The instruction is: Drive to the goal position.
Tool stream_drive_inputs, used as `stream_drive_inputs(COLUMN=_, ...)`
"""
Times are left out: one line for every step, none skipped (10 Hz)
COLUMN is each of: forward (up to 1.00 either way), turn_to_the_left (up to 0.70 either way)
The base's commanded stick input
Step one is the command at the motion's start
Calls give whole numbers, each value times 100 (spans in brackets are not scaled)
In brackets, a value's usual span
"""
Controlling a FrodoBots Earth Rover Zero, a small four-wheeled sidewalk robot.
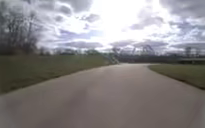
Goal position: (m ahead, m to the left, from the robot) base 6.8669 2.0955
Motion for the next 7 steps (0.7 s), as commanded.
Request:
stream_drive_inputs(forward=100, turn_to_the_left=-40)
stream_drive_inputs(forward=100, turn_to_the_left=-40)
stream_drive_inputs(forward=100, turn_to_the_left=-40)
stream_drive_inputs(forward=100, turn_to_the_left=-10)
stream_drive_inputs(forward=100, turn_to_the_left=0)
stream_drive_inputs(forward=100, turn_to_the_left=0)
stream_drive_inputs(forward=100, turn_to_the_left=0)
